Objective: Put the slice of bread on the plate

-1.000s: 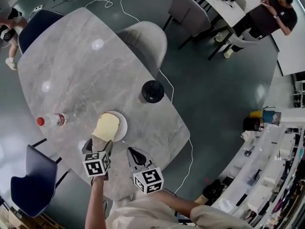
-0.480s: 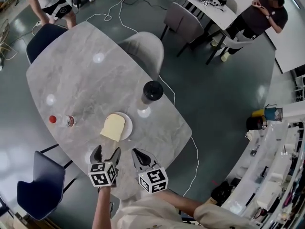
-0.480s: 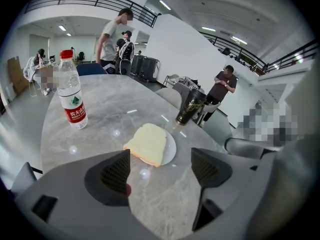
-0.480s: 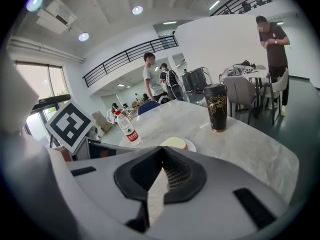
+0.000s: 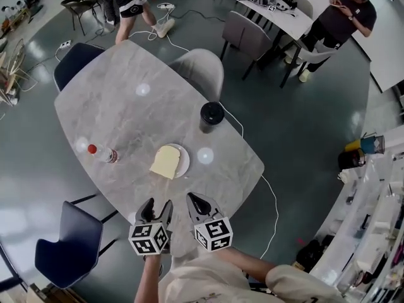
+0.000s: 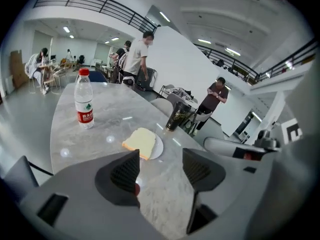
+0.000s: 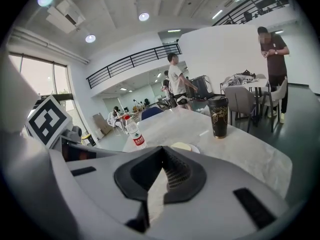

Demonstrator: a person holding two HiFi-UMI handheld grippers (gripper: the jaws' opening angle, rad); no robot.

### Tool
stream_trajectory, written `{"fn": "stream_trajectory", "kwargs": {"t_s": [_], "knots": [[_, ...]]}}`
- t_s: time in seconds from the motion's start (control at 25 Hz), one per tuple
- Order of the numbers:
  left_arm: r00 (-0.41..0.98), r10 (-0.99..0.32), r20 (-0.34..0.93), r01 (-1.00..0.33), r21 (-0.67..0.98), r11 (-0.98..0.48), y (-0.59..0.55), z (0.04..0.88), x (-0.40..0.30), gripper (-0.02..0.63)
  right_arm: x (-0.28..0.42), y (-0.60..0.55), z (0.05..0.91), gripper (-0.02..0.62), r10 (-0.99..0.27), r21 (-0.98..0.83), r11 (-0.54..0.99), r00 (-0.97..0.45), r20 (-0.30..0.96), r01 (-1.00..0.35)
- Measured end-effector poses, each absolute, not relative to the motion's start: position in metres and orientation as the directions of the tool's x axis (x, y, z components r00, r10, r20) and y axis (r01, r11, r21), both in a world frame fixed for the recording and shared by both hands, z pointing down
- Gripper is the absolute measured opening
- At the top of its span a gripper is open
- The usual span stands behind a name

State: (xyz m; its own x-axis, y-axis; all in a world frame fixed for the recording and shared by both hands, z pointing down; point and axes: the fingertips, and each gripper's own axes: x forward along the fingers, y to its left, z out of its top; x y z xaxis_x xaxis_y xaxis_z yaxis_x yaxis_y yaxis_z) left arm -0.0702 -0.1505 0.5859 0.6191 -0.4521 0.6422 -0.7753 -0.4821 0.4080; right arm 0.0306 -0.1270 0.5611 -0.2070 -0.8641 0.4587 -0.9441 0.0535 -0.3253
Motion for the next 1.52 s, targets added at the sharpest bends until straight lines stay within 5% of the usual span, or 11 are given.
{"fn": "stream_trajectory", "kwargs": {"t_s": [0.08,0.28,0.56,1.52], "knots": [[0.643,-0.456,0.616,-0.762,0.456,-0.459,-0.142,0.578,-0.072,0.265,0.027,-0.125,0.551,0.005,-0.877,-0.303,0.066,-0.2,0.437,-0.951],[0.64,-0.502,0.582,-0.767,0.448,-0.459,-0.116,0.555,-0.082,0.092,0.011,-0.111,0.518,0.005,-0.91,-0.257,0.092,-0.186,0.371,-0.962],[0.66,-0.51,0.552,-0.75,0.45,-0.484,-0.069,0.525,-0.096,0.04,-0.011,-0.076,0.49,0.005,-0.922,-0.249,0.124,-0.205,0.329,-0.96],[0.73,-0.499,0.467,-0.683,0.463,-0.565,0.054,0.475,-0.127,0.011,-0.036,0.042,0.449,0.005,-0.955,-0.266,0.037,-0.112,0.273,-0.963]]}}
